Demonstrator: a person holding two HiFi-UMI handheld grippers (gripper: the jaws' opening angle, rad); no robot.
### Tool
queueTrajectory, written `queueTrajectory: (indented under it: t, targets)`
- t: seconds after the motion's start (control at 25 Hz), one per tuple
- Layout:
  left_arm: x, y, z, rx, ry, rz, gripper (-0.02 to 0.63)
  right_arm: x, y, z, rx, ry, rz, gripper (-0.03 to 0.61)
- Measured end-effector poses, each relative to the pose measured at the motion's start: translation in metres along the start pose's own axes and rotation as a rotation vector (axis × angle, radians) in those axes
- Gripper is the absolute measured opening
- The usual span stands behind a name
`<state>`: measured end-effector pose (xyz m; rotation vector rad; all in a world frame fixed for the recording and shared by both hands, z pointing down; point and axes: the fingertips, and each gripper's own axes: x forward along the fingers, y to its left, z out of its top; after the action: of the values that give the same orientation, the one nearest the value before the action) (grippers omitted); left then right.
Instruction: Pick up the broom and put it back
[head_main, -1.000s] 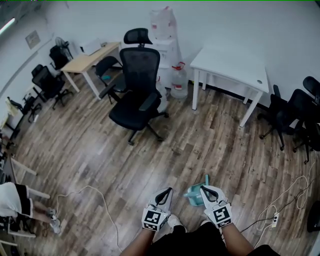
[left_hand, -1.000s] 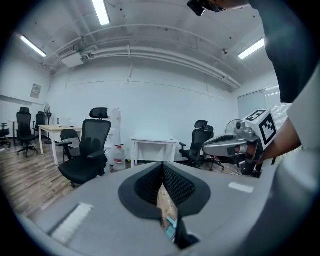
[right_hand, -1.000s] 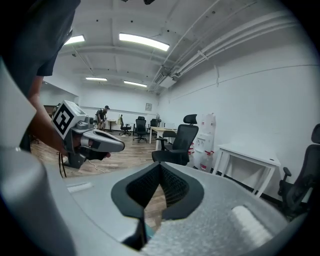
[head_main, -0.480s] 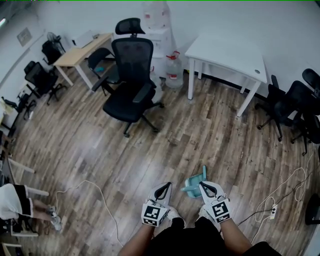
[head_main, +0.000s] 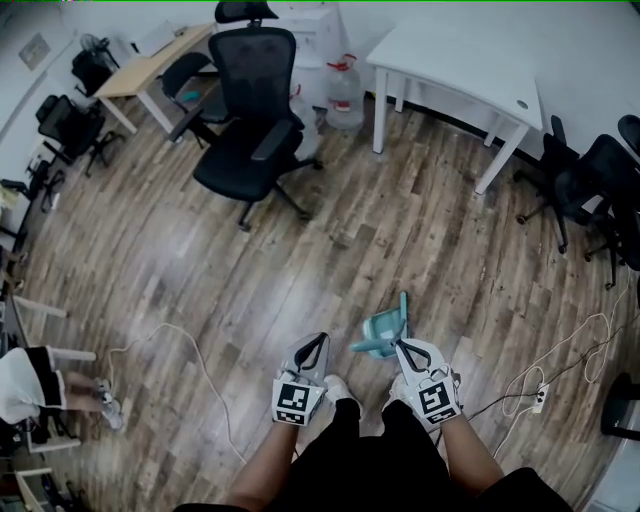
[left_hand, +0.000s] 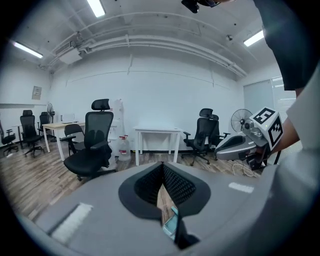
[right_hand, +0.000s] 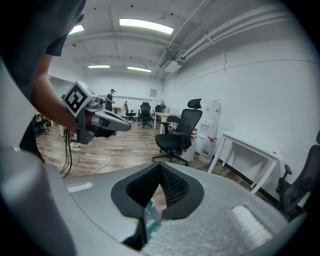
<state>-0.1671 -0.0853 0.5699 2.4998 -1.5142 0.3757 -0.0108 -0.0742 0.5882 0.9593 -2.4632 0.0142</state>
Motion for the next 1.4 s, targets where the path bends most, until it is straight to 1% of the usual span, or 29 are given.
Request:
queueTrajectory:
  t: [0.16,0.28,0.32,0.36,0.48,0.64,0.68,0.8,0.88,1.12,1.4]
  targets:
    - [0.006,-0.014,-0.010,-0.046,0.042,0.008,0.018,-0.004,0.004,-0.023,-0.061,0.046,0.058,0.005]
    - [0.009,-0.024,-0.018,-0.061,0.053,0.023,0.018,-0.003,0.011,-0.041,-0.075,0.070,0.110,0.006]
    - [0.010,-0.027,-0.020,-0.062,0.050,0.026,0.018,-0.002,0.013,-0.047,-0.078,0.080,0.128,0.032]
    - [0.010,-0.031,-0.022,-0.064,0.053,0.027,0.018,-0.001,0.016,-0.052,-0.083,0.089,0.144,0.043]
    - [0.010,-0.043,-0.030,-0.063,0.075,0.026,0.018,0.002,0.024,-0.067,-0.112,0.119,0.186,0.071]
    - [0.010,-0.048,-0.041,-0.045,0.109,0.037,0.018,0.012,0.030,-0.087,-0.164,0.157,0.218,0.100]
    - [0.009,-0.046,-0.044,-0.053,0.114,0.048,0.018,0.015,0.032,-0.090,-0.167,0.162,0.222,0.104]
    - [0.004,-0.037,-0.048,-0.128,0.114,0.091,0.018,0.023,0.032,-0.099,-0.153,0.173,0.217,0.120]
    - [0.001,-0.036,-0.054,-0.155,0.122,0.105,0.018,0.027,0.032,-0.104,-0.140,0.181,0.206,0.132]
    - [-0.004,-0.044,-0.072,-0.157,0.154,0.105,0.018,0.037,0.032,-0.113,-0.128,0.193,0.189,0.133]
    - [-0.017,-0.052,-0.092,-0.204,0.186,0.118,0.018,0.047,0.034,-0.116,-0.141,0.200,0.177,0.133]
